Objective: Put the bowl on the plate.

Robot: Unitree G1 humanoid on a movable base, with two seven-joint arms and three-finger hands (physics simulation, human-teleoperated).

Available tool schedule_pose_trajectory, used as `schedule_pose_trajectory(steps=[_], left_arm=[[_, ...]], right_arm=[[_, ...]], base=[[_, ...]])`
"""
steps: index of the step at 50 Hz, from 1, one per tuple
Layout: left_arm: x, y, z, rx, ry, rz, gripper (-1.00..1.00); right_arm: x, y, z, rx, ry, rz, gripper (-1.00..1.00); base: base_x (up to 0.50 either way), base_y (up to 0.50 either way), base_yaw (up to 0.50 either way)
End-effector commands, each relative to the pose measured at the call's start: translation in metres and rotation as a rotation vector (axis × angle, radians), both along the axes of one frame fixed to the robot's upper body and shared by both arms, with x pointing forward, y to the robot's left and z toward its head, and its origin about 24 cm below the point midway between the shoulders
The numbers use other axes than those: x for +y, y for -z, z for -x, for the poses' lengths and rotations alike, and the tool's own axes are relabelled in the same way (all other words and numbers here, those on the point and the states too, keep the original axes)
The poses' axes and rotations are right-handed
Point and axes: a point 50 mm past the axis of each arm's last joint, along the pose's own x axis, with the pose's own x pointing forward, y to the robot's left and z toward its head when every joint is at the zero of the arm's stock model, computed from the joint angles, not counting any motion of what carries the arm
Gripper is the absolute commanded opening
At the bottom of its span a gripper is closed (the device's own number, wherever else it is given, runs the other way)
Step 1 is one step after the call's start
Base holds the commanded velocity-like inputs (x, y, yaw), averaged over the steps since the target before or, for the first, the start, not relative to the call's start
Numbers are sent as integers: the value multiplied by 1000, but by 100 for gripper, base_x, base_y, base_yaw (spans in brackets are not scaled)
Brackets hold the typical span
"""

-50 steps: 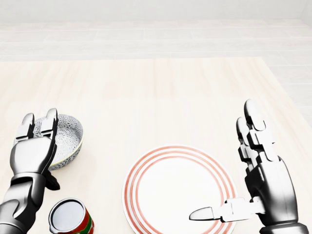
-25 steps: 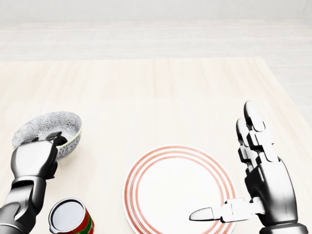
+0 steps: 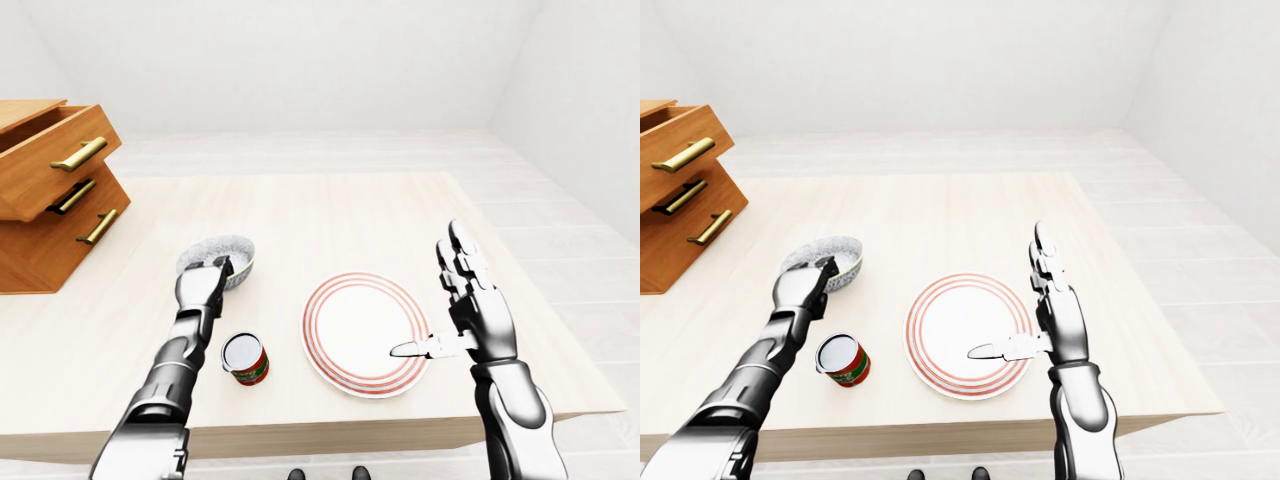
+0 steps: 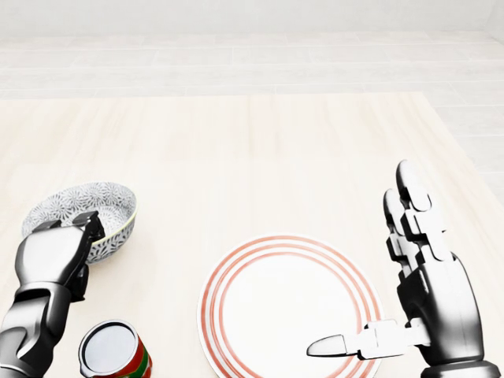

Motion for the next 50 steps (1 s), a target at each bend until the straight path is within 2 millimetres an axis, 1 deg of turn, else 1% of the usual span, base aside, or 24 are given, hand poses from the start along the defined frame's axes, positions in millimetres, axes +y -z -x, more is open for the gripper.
schedule_pose_trajectory(steps=[1, 8, 14, 22, 26, 27, 28, 29, 35, 39, 43, 46, 50], left_arm=[[2, -20, -3, -82, 10, 4, -100], [-1, -48, -5, -132, 51, 16, -100], [-6, -68, -3, -167, 66, 20, -100], [-12, -90, 0, -210, 81, 38, -100], [-24, -94, 7, -220, 118, 39, -100], [-24, -94, 7, -220, 118, 39, -100], [-29, -96, 11, -232, 127, 37, -100], [-29, -96, 12, -232, 127, 36, -100], [-47, -107, 21, -252, 184, 64, -100], [-57, -112, 24, -260, 213, 78, -100], [-74, -116, 33, -271, 263, 77, -100], [-83, -119, 37, -275, 288, 92, -100], [-92, -119, 41, -274, 313, 95, -100]], right_arm=[[0, -6, 2, -24, 2, 5, 100], [-1, -10, 4, -44, 4, 9, 100], [-2, -14, 8, -59, 6, 10, 100], [-3, -10, 10, -40, 9, 7, 100], [-4, -12, 12, -50, 9, 2, 100], [-4, -12, 12, -51, 9, 2, 100], [-3, -13, 14, -54, 9, 4, 100], [-3, -14, 14, -54, 9, 4, 100], [-3, -16, 21, -61, 10, 6, 100], [3, -19, 30, -64, -8, 8, 100], [6, -18, 44, -37, -14, 18, 100], [5, -18, 47, -30, -12, 16, 100], [3, -18, 50, -31, -7, 12, 100]], base=[[0, 0, 0], [0, 0, 0], [0, 0, 0], [0, 0, 0], [0, 0, 0], [0, 0, 0], [0, 0, 0], [0, 0, 0], [0, 0, 0], [0, 0, 0], [0, 0, 0], [0, 0, 0], [0, 0, 0]])
